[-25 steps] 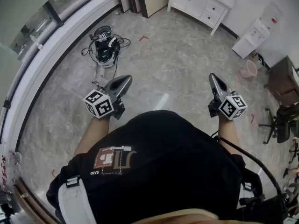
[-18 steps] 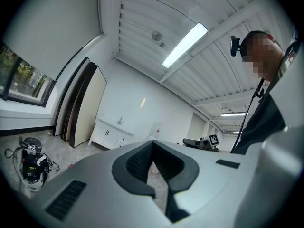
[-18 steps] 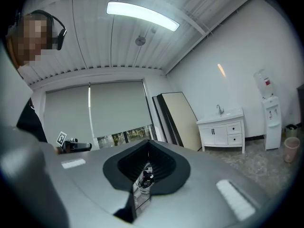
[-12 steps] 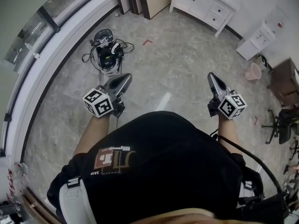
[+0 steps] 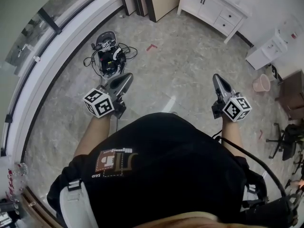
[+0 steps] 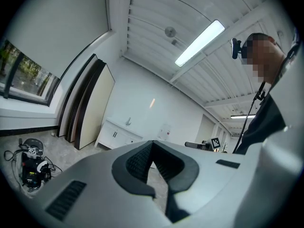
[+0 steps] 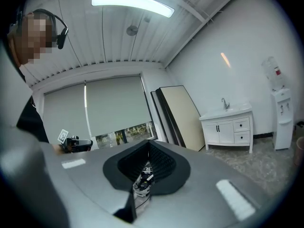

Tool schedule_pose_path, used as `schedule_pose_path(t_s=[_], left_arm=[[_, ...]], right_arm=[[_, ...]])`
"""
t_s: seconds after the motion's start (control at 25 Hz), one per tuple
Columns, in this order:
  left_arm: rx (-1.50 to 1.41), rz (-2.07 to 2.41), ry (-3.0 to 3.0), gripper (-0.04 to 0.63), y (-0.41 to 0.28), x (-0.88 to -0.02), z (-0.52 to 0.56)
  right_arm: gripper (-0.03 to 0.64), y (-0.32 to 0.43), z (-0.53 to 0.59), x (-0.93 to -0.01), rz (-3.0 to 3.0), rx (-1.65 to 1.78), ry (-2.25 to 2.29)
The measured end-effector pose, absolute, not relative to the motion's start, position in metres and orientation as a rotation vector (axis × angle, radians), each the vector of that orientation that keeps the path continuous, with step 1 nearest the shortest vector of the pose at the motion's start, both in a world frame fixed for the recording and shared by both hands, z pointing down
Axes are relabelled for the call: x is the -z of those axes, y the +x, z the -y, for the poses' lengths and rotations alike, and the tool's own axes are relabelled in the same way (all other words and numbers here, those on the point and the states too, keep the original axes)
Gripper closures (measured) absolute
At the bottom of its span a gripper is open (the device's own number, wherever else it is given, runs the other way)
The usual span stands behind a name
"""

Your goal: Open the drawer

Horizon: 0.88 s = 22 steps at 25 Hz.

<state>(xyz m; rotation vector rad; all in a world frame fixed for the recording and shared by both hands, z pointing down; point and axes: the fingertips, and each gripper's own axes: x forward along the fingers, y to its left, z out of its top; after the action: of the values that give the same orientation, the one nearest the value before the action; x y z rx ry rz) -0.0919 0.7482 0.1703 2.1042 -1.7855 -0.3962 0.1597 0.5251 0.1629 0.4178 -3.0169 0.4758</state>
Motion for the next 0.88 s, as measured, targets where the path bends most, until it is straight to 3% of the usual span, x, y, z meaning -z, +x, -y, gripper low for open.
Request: schedule_pose_path(t_s=[0.6, 0.88], left_arm=[[0.429, 1.810, 2.084, 0.597, -0.073, -0.156, -0.524], [0.419, 1.778, 2.089, 0.597, -0.111, -0.165, -0.463]], right_arm=[[0.615, 0.160, -0.284, -0.148, 3.039, -0.470, 0.360], [0.615, 0.140, -0.226, -0.166, 3.007, -0.516, 0.431]])
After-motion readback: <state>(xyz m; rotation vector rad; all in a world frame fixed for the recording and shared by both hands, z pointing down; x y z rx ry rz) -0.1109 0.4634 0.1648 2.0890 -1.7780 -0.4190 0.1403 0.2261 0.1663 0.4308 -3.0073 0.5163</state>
